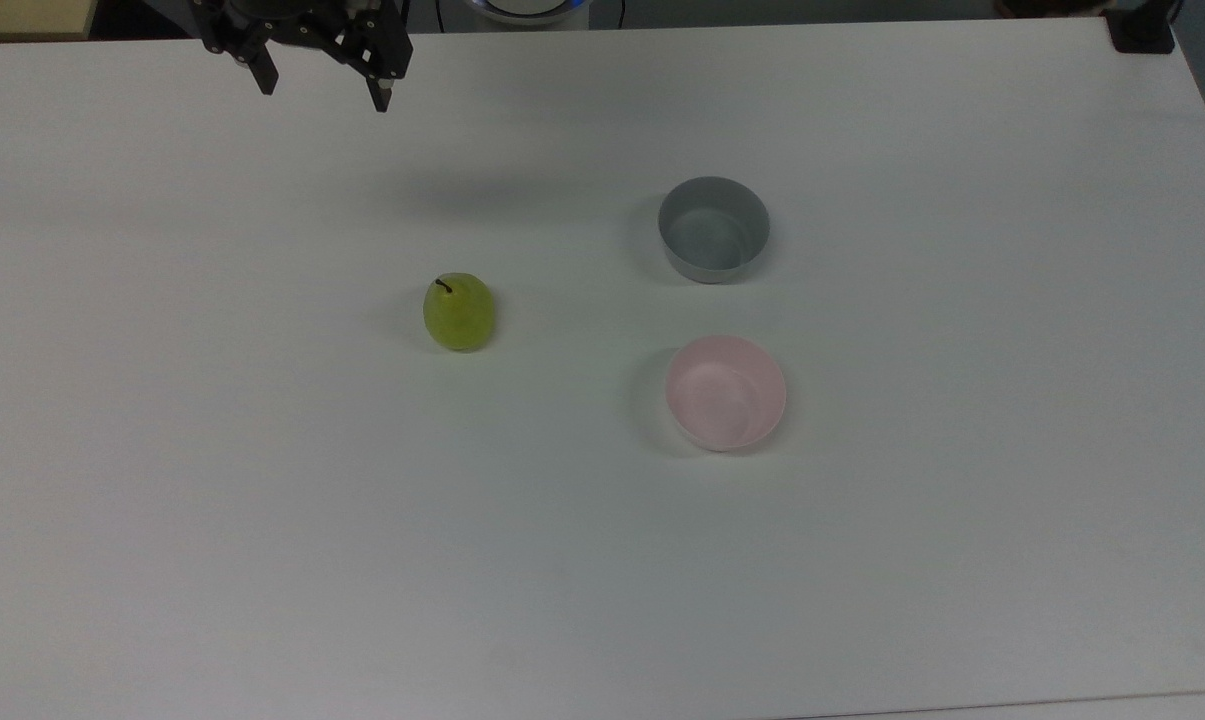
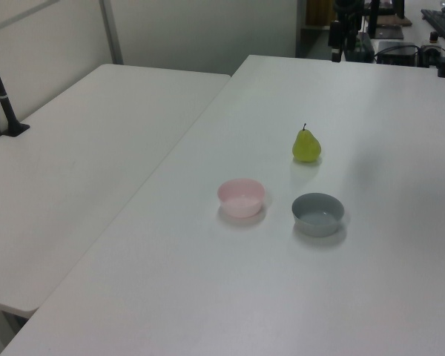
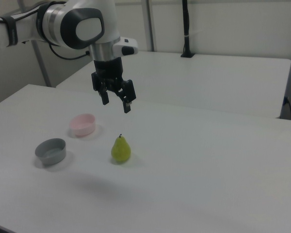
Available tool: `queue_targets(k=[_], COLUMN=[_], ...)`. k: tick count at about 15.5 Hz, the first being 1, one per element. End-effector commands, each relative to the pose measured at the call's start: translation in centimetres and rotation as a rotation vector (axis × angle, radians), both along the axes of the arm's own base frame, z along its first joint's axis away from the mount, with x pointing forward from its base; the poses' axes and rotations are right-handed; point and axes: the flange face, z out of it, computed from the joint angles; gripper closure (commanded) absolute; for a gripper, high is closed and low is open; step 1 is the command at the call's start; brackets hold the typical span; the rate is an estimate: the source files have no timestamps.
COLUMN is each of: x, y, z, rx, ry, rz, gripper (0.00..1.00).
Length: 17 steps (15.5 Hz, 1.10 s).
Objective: Place the pear in the bowl
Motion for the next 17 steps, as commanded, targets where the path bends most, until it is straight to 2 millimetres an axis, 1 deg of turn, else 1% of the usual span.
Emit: queue_targets(k=[1, 8, 13, 17], x=[-0.7, -0.7, -0.5, 0.0], y=[0.0, -0.1, 0.2, 0.5], z=[0.4, 0.4, 0.1, -0.6], rx=[0.022, 0.023, 0.027, 0.027], ry=[0.013, 0.013, 0.018, 0.021], rz=[0.000, -0.002, 0.018, 0.025], gripper=[0.00, 0.00, 0.00, 0.00])
